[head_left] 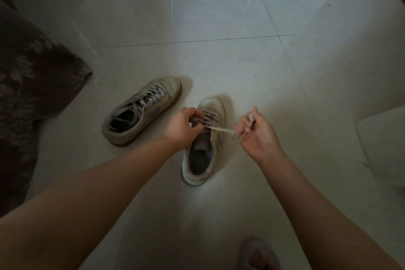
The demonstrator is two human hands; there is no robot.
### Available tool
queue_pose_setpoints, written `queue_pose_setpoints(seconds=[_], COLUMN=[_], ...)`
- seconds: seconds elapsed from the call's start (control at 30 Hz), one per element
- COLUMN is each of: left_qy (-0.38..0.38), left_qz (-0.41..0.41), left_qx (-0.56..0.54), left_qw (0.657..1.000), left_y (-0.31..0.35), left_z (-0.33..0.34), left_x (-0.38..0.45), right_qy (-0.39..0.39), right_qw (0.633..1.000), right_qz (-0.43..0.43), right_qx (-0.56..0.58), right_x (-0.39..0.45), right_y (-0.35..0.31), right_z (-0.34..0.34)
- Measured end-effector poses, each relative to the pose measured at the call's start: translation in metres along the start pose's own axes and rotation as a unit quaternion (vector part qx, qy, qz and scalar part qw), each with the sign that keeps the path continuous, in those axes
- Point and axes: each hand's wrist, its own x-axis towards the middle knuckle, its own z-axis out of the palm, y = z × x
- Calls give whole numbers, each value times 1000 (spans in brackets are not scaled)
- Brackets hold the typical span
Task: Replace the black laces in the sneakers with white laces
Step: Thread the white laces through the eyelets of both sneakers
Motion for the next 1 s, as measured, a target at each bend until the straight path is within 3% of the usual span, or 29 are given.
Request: queue_pose_setpoints(seconds=[0.13, 0.23, 0.37, 0.43, 0.57, 0.7, 0.77, 0.83, 0.93, 1.0], left_qy=[33, 26, 18, 16, 0, -6, -3, 39, 78, 45], left_qz=[-6, 6, 33, 29, 47, 99, 113, 177, 276, 236], left_qx=[12, 22, 67, 63, 88, 206, 249, 263, 279, 281], left_qw=[999, 999, 997, 997, 995, 973, 962, 948, 917, 929], left_y=[-6, -8, -5, -6, -8, -11, -16, -19, -18, -10], left_z=[-5, -5, 2, 2, -2, -4, -7, -13, -15, -10], left_x=[0, -1, -2, -3, -9, -25, -32, -34, -33, -35], right_qy=[30, 79, 93, 80, 57, 56, 40, -2, -65, -61], right_qw=[993, 965, 850, 802, 841, 822, 839, 872, 890, 899], right_qz=[23, 9, -62, -72, -57, -119, -136, -134, -143, -170], right_qx=[-109, -249, -515, -588, -535, -554, -525, -471, -429, -400], right_x=[3, 0, -2, -2, -5, -9, -14, -17, -20, -17], right_y=[-16, -32, -15, -9, -4, -11, -18, -23, -23, -25], right_z=[-24, -49, -57, -52, -37, -15, -2, 10, 30, 42])
